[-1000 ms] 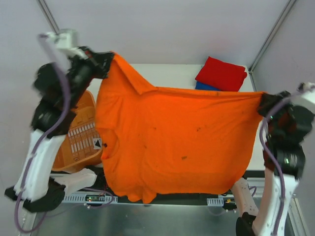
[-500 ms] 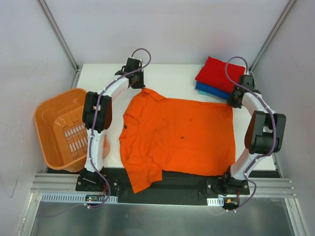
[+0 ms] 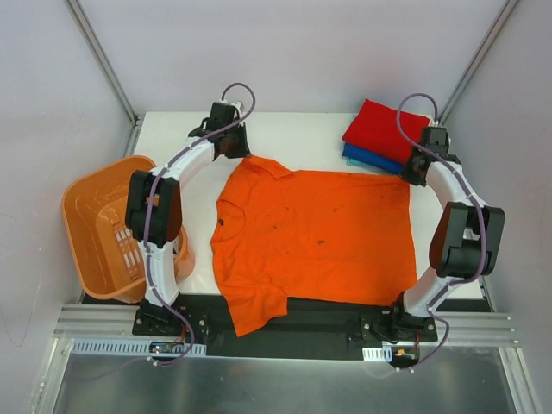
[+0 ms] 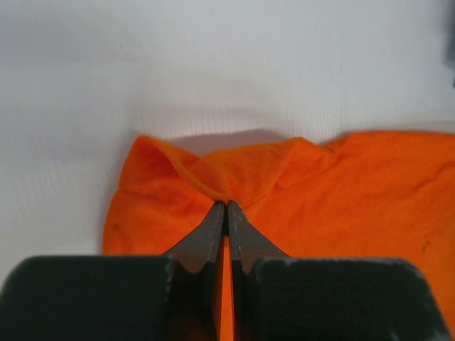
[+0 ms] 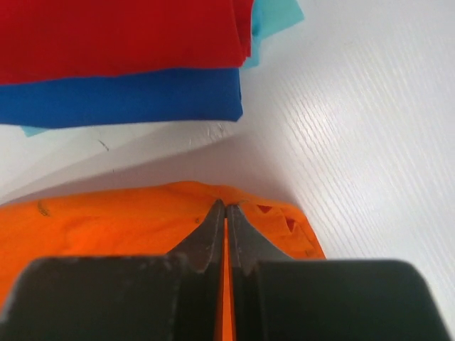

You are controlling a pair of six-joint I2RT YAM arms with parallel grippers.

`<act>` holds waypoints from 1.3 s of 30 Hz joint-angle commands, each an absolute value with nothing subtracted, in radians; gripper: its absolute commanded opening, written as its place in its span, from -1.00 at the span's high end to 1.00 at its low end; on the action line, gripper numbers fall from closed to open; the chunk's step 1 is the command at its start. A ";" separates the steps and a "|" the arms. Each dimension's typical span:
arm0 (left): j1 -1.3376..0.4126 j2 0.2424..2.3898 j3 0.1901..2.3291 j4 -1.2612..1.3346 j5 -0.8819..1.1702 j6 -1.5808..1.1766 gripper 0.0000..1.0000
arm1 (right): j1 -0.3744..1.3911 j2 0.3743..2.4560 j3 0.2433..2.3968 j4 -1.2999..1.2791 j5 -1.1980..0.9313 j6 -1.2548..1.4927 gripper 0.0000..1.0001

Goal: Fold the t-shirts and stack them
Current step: Fold the tshirt

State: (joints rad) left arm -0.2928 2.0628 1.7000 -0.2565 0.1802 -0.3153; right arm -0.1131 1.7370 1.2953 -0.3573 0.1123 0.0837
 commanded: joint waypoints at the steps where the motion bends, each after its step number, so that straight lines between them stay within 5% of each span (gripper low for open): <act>1: -0.298 1.838 1.524 -0.226 0.193 -0.411 1.00 | -0.109 1.588 1.246 -0.402 0.121 0.063 0.99; 20: -0.512 1.237 1.017 -0.317 -0.141 -0.719 1.00 | -0.109 1.483 1.270 -0.658 0.236 0.022 0.99; 39: -0.610 1.022 0.749 -0.364 -0.068 -0.847 1.00 | -0.109 1.531 1.295 -0.761 0.281 0.008 0.95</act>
State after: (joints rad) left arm -0.5858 1.0557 0.8024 -0.3443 -0.0982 -0.7914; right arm -0.1123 1.5204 1.2747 -0.7136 0.2401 0.0181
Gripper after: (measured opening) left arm 0.008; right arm 0.016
